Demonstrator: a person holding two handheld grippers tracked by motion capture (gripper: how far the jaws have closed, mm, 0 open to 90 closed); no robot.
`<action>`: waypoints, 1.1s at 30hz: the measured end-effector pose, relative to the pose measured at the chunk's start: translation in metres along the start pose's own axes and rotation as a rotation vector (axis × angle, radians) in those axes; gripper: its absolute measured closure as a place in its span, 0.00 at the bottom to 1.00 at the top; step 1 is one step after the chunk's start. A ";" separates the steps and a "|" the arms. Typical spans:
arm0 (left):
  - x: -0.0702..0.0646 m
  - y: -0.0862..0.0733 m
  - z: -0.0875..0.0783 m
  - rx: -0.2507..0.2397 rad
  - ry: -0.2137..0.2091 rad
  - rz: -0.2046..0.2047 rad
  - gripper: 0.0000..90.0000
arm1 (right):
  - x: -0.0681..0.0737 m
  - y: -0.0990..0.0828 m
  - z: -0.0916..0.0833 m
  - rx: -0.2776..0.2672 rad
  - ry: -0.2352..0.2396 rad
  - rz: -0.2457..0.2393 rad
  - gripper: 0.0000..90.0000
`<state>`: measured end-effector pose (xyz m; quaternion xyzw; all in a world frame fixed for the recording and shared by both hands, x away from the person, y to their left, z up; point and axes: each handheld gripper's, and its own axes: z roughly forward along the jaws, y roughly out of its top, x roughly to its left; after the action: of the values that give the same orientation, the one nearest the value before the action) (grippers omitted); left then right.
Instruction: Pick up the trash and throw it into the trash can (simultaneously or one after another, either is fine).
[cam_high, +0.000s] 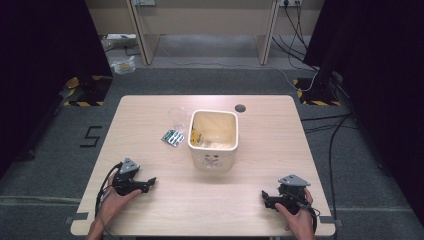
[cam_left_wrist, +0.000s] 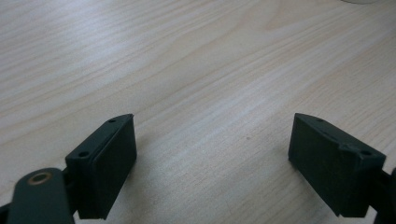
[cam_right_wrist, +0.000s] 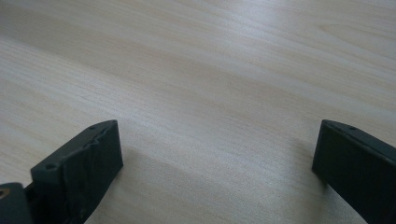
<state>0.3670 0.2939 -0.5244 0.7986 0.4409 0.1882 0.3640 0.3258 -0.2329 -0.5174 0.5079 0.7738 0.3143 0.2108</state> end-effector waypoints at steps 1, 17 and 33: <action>0.000 0.000 0.000 0.004 0.003 0.001 0.16 | 0.000 0.000 0.000 0.000 0.000 0.000 0.02; 0.008 0.014 0.003 -0.047 -0.006 -0.064 0.18 | 0.000 0.000 0.000 0.000 0.001 0.001 0.01; 0.008 0.055 0.040 -0.061 -0.065 -0.038 0.17 | 0.000 0.000 0.001 0.001 0.004 0.001 0.01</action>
<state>0.4279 0.2651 -0.5099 0.7844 0.4380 0.1685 0.4056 0.3263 -0.2323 -0.5175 0.5078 0.7742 0.3148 0.2089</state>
